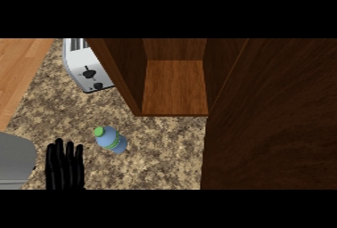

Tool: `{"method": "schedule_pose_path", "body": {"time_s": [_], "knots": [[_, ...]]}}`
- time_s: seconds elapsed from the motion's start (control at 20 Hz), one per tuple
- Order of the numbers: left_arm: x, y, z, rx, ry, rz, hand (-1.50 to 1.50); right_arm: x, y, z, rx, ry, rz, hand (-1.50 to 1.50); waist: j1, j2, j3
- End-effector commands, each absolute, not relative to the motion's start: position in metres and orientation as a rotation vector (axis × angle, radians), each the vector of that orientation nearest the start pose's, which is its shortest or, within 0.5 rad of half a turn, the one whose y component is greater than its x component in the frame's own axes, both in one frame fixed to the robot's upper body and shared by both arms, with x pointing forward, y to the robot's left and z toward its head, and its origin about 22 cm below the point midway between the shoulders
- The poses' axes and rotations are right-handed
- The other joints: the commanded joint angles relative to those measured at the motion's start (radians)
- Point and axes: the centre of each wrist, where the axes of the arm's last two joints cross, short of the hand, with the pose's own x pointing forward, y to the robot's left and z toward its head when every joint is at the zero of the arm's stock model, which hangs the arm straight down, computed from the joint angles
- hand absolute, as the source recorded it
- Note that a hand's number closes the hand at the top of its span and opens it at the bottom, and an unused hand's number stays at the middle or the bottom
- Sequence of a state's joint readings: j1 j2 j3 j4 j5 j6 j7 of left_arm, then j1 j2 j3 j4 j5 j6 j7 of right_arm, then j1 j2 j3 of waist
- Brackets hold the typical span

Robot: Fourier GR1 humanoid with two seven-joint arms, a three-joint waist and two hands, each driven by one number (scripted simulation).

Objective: Pick up the bottled water, place it into the cabinet and close the cabinet

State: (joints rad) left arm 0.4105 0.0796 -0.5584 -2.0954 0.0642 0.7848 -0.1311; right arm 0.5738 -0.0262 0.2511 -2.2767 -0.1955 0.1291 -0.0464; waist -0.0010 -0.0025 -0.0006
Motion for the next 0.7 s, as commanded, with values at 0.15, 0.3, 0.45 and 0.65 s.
{"method": "schedule_pose_path", "body": {"time_s": [0.15,0.3,0.45,0.65], "knots": [[0.129,0.185,0.034,0.237,-1.686,0.493,-1.5,0.103,-0.223,0.075,0.311,-1.818,-0.07,-1.5,0.0,0.0,0.0],[0.128,0.194,0.027,0.25,-1.684,0.479,-1.5,0.103,-0.235,0.077,0.301,-1.817,-0.043,-1.5,0.0,0.001,0.0],[0.131,0.191,0.014,0.278,-1.676,0.443,-1.5,0.083,-0.233,0.072,0.307,-1.819,-0.051,-1.5,-0.006,0.0,0.001],[0.143,0.219,-0.008,0.282,-1.63,0.453,-1.5,0.097,-0.213,0.049,0.336,-1.814,-0.04,-1.5,-0.002,0.001,0.0]]}}
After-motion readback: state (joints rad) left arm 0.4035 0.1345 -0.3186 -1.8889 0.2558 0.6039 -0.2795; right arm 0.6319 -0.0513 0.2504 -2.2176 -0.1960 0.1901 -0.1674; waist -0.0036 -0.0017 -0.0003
